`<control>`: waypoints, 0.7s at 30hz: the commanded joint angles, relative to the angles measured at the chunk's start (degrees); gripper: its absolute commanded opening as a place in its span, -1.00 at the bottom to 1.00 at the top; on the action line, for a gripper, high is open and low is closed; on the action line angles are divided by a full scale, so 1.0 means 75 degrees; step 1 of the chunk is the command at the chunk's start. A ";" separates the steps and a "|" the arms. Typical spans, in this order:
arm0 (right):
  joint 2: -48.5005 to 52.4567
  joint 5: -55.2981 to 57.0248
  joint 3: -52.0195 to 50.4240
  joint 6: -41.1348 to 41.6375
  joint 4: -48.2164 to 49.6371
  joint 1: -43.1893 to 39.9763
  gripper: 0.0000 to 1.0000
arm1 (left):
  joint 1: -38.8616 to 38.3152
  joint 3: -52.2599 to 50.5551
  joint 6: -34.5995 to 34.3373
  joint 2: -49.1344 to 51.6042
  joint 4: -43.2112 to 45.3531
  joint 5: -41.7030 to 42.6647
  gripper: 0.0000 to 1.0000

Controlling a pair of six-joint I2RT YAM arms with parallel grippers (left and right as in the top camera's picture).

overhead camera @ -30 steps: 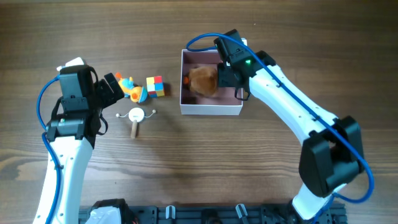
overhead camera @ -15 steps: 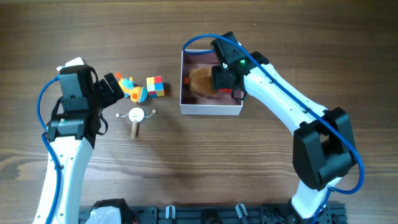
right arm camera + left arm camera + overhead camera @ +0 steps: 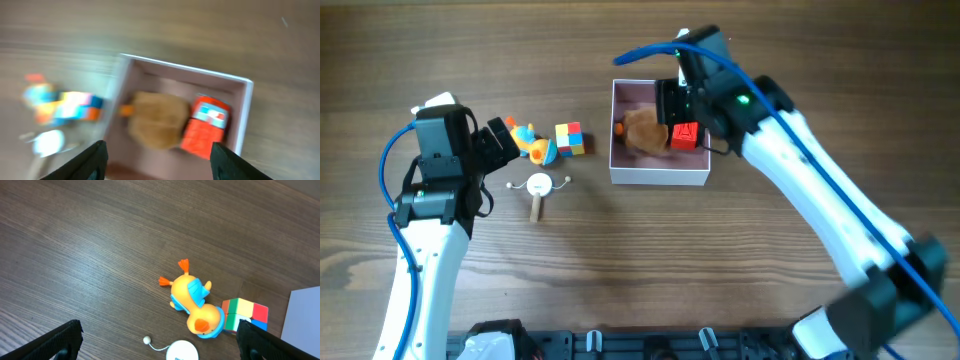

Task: Pack container
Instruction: 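Place the red fire truck in the box beside the plush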

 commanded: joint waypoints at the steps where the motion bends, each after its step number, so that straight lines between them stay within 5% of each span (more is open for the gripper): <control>1: -0.0347 -0.0982 0.0152 -0.0221 -0.0233 0.0568 0.31 | -0.0009 0.0137 0.0128 0.0017 0.0000 -0.0070 1.00; 10: 0.0157 0.0052 0.0134 0.0184 -0.0504 0.1384 0.30 | -0.0009 0.0137 0.0128 0.0017 0.0000 -0.0070 1.00; 21: -0.1830 0.1020 0.0137 0.0306 -0.1702 -0.0058 0.64 | -0.0009 0.0137 0.0006 0.0017 0.0154 0.0221 0.99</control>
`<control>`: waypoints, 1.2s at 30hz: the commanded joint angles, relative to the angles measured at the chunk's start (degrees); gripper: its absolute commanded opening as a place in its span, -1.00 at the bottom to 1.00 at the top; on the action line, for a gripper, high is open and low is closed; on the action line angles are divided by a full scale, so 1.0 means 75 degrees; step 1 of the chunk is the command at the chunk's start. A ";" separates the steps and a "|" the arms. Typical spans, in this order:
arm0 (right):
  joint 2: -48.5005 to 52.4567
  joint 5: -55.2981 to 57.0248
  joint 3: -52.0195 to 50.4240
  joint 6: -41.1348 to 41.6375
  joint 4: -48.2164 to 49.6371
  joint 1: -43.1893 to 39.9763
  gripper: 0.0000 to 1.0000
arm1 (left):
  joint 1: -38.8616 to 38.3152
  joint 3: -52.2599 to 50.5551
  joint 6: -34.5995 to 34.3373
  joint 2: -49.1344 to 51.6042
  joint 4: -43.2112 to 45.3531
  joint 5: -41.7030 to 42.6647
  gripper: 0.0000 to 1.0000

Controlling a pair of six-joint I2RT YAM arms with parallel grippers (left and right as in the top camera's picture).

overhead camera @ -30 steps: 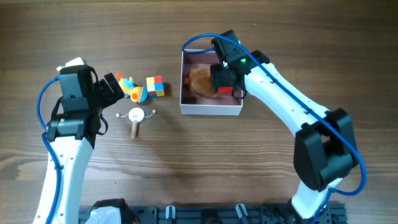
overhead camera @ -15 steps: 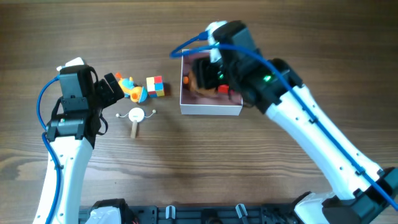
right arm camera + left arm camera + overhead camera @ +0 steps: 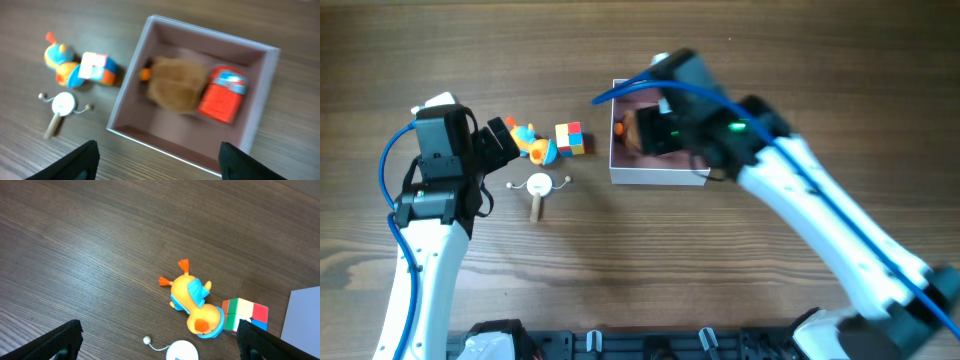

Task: Pack container
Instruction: 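Place the red fire truck in the box beside the plush, then grasp the Rubik's cube with the left gripper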

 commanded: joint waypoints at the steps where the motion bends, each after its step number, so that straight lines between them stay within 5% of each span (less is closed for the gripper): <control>1: -0.1614 0.0606 0.0012 0.0085 -0.0501 -0.1008 0.71 | -0.0009 0.0137 -0.0108 0.0017 0.0219 0.0478 1.00; 5: -0.2731 0.0647 0.0012 0.0087 -0.0982 -0.2215 0.93 | -0.0009 0.0137 -0.0326 0.0017 0.0195 0.1131 0.99; 10: -0.3791 0.0647 0.0009 0.0256 -0.1845 -0.3896 0.99 | -0.0102 0.0137 -0.0848 0.0067 0.0283 0.3567 0.99; 25: -0.2340 0.0420 -0.0434 0.0195 -0.2075 -0.5555 0.99 | -0.1617 0.1597 0.0140 0.0420 -0.1367 0.1970 0.99; 36: -0.0778 0.0242 -0.0434 0.0230 -0.2075 -0.5928 0.99 | -0.1807 0.4704 0.1163 0.3424 -0.3634 0.1545 0.99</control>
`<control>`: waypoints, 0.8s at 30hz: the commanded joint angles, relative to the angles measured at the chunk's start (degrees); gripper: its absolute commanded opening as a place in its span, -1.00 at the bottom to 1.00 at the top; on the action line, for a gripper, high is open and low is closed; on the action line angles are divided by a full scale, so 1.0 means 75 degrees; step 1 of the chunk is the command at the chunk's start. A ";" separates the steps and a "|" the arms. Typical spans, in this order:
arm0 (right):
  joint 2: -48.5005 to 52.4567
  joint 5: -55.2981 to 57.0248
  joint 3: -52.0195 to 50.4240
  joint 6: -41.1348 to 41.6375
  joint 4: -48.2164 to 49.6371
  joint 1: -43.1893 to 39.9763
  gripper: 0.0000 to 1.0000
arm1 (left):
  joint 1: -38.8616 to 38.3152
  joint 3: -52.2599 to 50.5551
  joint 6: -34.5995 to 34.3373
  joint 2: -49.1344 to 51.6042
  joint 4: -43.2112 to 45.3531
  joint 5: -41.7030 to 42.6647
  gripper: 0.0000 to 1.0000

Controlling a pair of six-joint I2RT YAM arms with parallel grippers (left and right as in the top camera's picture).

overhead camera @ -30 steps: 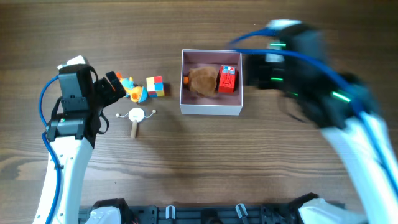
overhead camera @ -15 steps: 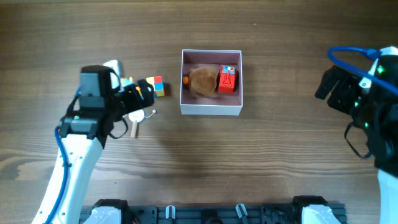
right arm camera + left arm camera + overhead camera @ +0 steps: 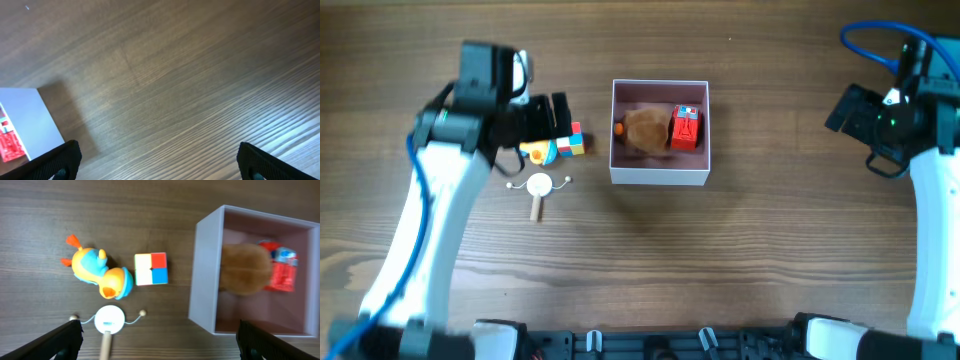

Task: Pack container
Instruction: 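Grasp the Rubik's cube with the left gripper, then carry the Rubik's cube into the box and release it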

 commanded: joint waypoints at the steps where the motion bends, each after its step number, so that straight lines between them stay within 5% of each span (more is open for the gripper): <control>1: 0.0391 -0.0114 -0.0047 0.0087 0.0020 -0.0017 0.99 | -0.0181 0.0737 0.0463 0.1061 -0.0219 -0.0248 0.99; 14: 0.0927 -0.0114 -0.0047 0.0087 0.0758 -0.0017 0.99 | -0.0586 0.0749 0.0157 0.2702 0.0152 -0.0428 0.99; 24: 0.0927 -0.0114 -0.0047 0.0090 0.1373 -0.0017 1.00 | -0.0595 0.0746 -0.0440 0.3348 0.0761 -0.0600 0.75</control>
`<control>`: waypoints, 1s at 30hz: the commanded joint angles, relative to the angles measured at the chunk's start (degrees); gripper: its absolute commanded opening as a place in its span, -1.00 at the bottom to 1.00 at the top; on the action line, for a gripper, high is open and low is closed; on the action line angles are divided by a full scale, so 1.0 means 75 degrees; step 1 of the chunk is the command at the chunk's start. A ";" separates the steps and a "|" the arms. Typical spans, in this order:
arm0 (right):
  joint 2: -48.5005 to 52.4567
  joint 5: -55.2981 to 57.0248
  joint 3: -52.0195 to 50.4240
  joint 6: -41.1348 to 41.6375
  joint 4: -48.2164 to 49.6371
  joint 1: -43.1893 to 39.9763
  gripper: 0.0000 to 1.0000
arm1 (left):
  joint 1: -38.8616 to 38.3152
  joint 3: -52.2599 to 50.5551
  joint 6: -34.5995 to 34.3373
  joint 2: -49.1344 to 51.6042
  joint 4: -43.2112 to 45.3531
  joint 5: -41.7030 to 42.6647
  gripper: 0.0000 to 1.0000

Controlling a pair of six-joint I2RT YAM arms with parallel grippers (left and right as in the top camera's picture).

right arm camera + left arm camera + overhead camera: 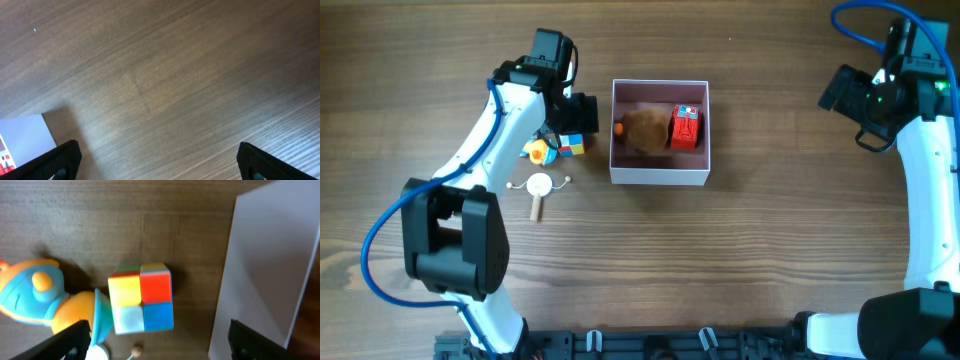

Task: Pack container
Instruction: 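Carry the Rubik's cube into the box and release it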

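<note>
The white box [660,176] holds a brown plush [642,129] and a red pack [686,127]. Left of the box lie a colour cube [141,297], an orange-and-blue duck [45,302] and a white disc toy with a wooden stick [538,187]. My left gripper [159,342] hangs open close above the cube, its fingers either side of it, beside the box wall [265,270]. In the overhead view the left gripper [572,115] covers part of the cube. My right gripper [157,162] is open and empty over bare table, far right of the box [22,142].
Wooden table all round. The duck touches the cube's left side. The disc toy's bead [134,351] lies just below the cube. The right arm [920,170] runs down the right edge of the table.
My left gripper has moved right and down, from above the toys and box to close over the cube. The right arm has barely shifted.
First my right gripper hung open over the box with the plush and red pack inside, while the left stood open left of the toys. The right arm then went to the far right. The left came over the toys, now close over the cube.
</note>
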 commanded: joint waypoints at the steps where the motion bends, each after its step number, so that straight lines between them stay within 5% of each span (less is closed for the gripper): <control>1: 0.0079 -0.0061 -0.0041 0.0087 0.0082 -0.0017 1.00 | 0.0000 0.0154 -0.0207 0.0405 0.0134 -0.0198 0.72; 3: 0.0079 -0.0061 -0.0041 0.0090 0.0082 -0.0017 0.99 | 0.0000 0.0154 -0.0207 0.0595 0.0137 -0.0323 0.57; 15: 0.0079 -0.0061 -0.0041 0.0087 0.0082 -0.0017 1.00 | 0.0000 0.0154 -0.0376 0.1221 0.0140 -0.0589 0.48; 21: 0.0079 -0.0061 -0.0041 0.0087 0.0082 -0.0017 1.00 | 0.0000 0.0154 -0.0376 0.1221 0.0137 -0.0615 0.03; 30: 0.0079 -0.0061 -0.0041 0.0087 0.0082 -0.0017 0.99 | 0.0000 0.0210 -0.0376 0.1174 -0.0044 -0.0469 0.03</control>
